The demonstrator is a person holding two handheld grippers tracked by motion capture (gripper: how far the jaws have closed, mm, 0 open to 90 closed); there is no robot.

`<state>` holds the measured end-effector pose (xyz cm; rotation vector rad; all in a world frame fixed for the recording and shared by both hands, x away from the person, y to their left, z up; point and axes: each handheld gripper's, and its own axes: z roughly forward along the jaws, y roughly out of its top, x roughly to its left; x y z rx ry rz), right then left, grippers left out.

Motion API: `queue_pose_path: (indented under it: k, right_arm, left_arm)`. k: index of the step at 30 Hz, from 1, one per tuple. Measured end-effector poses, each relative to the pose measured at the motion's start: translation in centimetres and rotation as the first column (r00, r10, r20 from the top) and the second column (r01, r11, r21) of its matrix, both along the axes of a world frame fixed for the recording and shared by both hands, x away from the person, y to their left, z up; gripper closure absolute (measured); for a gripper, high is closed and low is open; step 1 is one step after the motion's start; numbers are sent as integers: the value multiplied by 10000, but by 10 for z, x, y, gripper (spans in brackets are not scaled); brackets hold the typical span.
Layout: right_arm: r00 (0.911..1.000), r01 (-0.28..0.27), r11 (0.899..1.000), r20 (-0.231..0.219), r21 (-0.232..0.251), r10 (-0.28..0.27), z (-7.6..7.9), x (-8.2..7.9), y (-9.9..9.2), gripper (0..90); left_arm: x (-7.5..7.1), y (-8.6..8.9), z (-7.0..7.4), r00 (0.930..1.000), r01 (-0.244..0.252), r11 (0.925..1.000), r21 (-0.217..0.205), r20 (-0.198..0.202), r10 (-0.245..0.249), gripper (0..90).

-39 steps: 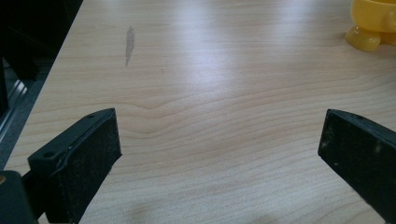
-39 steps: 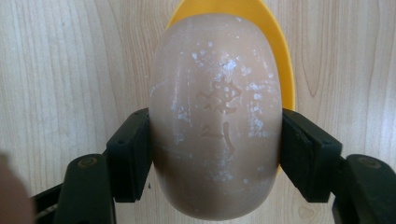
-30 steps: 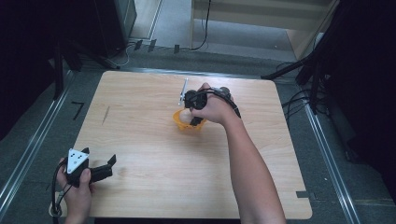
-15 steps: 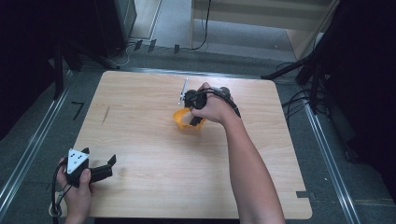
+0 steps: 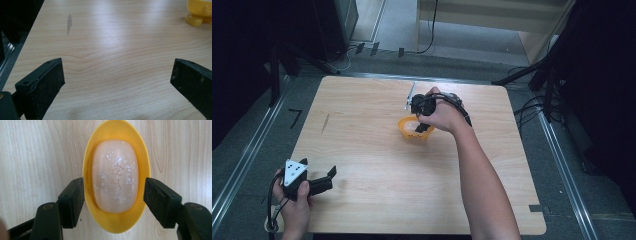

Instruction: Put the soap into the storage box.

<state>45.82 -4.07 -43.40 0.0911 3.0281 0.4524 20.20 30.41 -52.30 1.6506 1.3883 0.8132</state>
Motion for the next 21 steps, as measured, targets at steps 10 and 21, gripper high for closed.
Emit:
queue_pose_path:
  k: [10, 21]
  right_arm:
    - [9997, 203, 9990, 86, 392, -207, 5, -15, -11, 340]
    - [9978, 658, 9950, 5, 754, -660, 3, -38, -35, 330]
  left_arm:
    - [0, -1, 0, 10000, -18, 10000, 80, -1, 18, 0]
    - [1, -2, 0, 10000, -10, 9998, 200, -23, 11, 0]
